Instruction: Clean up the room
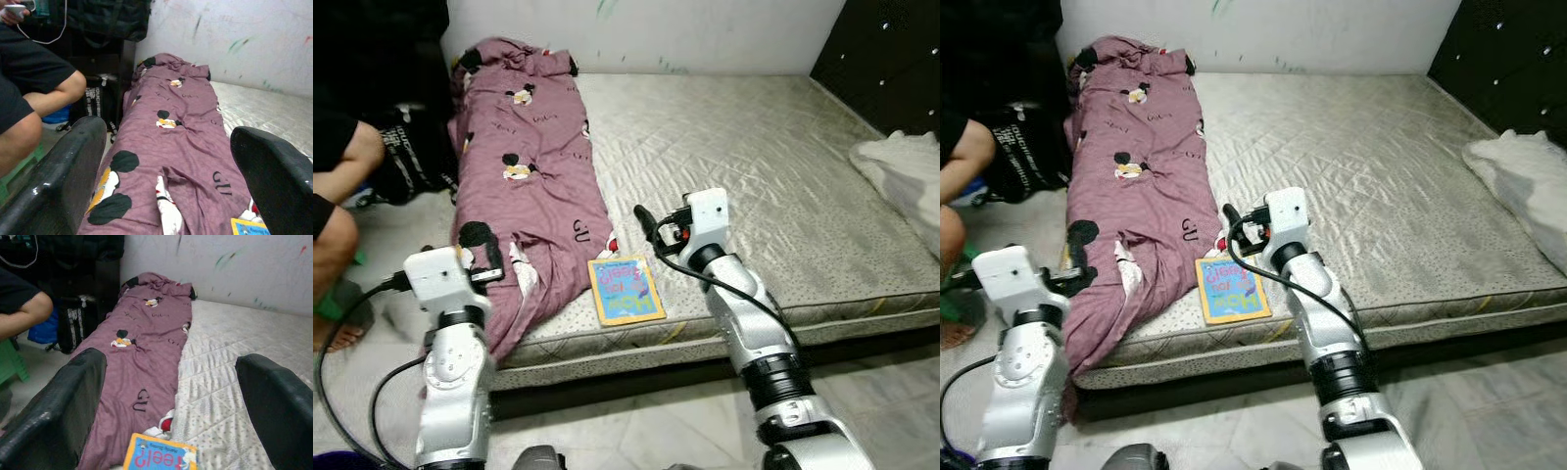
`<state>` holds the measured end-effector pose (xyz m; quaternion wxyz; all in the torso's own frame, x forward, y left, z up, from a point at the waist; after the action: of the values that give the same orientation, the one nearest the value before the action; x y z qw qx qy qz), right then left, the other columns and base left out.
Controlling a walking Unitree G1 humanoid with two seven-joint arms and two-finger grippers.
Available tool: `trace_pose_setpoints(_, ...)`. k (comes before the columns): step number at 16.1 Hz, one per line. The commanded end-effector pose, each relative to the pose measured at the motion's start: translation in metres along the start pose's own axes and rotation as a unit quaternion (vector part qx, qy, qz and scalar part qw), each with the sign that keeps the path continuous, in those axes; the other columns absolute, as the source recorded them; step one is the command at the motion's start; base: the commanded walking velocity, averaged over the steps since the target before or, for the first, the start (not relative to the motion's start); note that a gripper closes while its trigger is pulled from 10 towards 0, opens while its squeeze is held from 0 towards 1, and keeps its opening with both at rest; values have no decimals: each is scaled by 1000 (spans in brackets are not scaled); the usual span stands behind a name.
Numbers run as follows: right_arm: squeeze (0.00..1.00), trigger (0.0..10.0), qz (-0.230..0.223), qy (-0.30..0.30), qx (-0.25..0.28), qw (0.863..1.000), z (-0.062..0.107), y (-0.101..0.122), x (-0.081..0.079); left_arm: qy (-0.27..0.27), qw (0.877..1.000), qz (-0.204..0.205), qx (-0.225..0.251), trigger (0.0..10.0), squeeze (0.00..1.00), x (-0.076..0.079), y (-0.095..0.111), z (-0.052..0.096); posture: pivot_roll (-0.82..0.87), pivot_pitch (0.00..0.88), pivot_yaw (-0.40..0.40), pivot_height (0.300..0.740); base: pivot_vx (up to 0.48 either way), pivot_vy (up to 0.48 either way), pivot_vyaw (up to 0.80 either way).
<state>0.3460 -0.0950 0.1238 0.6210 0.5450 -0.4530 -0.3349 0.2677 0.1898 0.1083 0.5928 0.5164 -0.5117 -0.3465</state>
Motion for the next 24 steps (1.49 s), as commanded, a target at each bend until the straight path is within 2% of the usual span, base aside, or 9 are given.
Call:
trace_pose_setpoints(1, 0, 10000, 4, -8, 0, 1000, -1, 0, 2, -5, 1000, -6, -1, 10000, 0, 1, 2, -1, 129, 13, -71, 740, 0, 0, 781)
trace_pose_setpoints(3, 0, 10000, -3, -12, -3, 1000, -1, -1, 2, -8, 1000, 5, -5, 10000, 0, 1, 1, 0, 131, 12, -68, 740, 0, 0, 350)
trace_pose_setpoints(8, 0, 10000, -22, -25, -13, 999, 0, -6, 2, -40, 999, 1, -2, 10000, 0, 4, 3, 3, 138, 10, -58, 740, 0, 0, 0)
trace_pose_setpoints(24, 0, 10000, -6, -30, -5, 1000, -1, -2, 6, -54, 998, 12, -3, 10000, 0, 9, 4, 3, 130, 24, -62, 740, 338, 0, 0)
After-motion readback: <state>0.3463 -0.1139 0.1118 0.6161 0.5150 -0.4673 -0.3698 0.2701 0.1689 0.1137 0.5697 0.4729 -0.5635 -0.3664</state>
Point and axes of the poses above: a point about 5 cm out from each wrist's last joint towards the gripper, its own z axis pointing back from the gripper into the wrist, its own y axis along the axis of the wrist's last joint, x = y × z, the point moved 1 cm from there along -z, pointing out of the wrist towards the gripper, and after that the axes turned 11 degrees about z, right-handed, at the moved point
